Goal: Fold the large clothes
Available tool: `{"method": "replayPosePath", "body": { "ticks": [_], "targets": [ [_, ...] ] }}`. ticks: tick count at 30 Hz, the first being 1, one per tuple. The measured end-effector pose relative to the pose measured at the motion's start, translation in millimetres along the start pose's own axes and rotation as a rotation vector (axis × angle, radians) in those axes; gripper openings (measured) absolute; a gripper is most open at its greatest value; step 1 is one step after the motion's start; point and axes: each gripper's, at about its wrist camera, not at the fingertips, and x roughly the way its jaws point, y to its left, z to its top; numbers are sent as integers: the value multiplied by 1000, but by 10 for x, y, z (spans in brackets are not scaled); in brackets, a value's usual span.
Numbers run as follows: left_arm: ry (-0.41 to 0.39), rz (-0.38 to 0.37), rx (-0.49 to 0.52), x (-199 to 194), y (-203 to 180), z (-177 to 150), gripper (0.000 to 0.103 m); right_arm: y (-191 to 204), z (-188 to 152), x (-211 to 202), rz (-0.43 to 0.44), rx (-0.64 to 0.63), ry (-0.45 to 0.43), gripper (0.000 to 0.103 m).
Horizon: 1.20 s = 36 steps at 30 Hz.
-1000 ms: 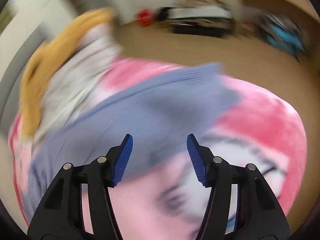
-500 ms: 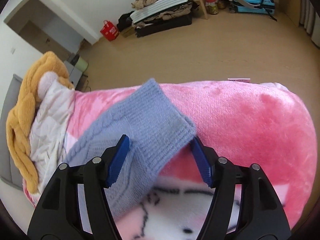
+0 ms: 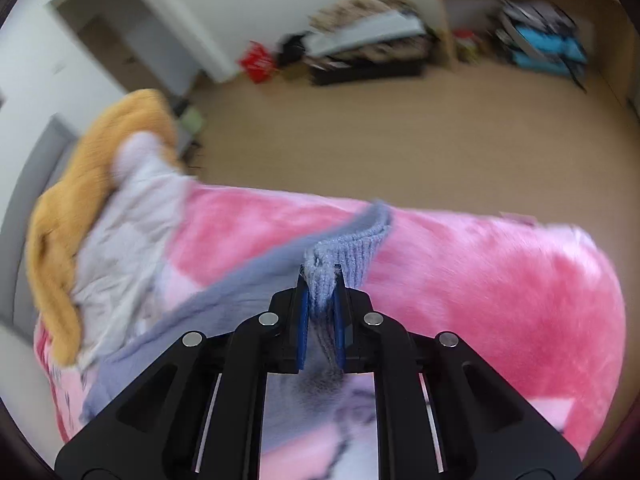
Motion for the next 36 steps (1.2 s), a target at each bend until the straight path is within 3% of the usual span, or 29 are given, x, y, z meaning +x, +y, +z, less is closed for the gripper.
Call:
{"method": "replayPosePath", "body": {
  "ticks": [4,8,12,15,22,27,31,36],
  "targets": [
    [14,24,65,27,-56,-18,98,696,-45,-432,190,-181,-38,9],
    [-16,-58,-45,-91,106,19,98,1538,-249,-896,468,-300,-25,9],
    [-31,-117,-161,-198,266,48,98,2424,-645,-1181,711,-430,61,9],
    [-41,-150,-203,-273,319,40,98,3017,-1059,-1242,825,-523,160,9],
    [-130,-167,-289,-694,608,-151,98,4035,-2251,-1164,954,-766,348,9],
    [-168,-126,-286,-1144,1032,-303,98,4413,-3016,-1095,971,-905,427,9],
    [-183,-80,-245,-1349,1327,-351,98,4572,-3445,-1214,988,-986,431,10],
    [-184,-64,-288,-1400,1716,-386,98,4821,-3871,-1352,1033,-1058,429,10]
  ]
}}
